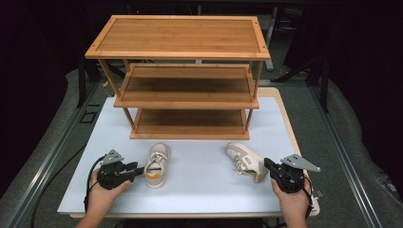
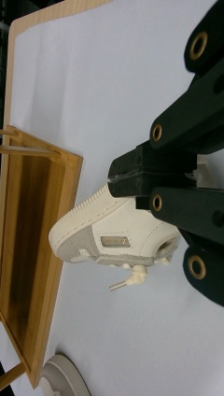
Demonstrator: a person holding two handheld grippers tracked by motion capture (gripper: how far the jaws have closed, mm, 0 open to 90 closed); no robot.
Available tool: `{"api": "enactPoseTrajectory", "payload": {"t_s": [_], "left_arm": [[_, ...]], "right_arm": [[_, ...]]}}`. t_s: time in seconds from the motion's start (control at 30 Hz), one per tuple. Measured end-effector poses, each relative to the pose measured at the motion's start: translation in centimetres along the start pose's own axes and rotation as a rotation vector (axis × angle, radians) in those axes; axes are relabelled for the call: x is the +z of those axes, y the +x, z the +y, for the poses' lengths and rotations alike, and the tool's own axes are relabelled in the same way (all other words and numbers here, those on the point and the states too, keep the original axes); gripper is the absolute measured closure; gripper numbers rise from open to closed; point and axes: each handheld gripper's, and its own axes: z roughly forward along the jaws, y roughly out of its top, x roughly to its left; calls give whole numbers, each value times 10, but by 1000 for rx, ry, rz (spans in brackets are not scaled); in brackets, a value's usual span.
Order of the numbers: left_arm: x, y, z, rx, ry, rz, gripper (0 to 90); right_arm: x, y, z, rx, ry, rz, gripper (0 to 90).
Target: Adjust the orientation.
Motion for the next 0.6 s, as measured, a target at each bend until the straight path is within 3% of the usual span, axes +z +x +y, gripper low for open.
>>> {"api": "enactPoseTrajectory", "payload": {"t_s": [0.3, 0.6], "left_arm": [[1, 0, 0, -1, 2, -2, 602], [2, 0, 0, 2, 7, -3, 602]], "right_arm": [[9, 2, 0, -47, 31, -15, 900], [15, -5, 0, -41, 18, -48, 900]]}}
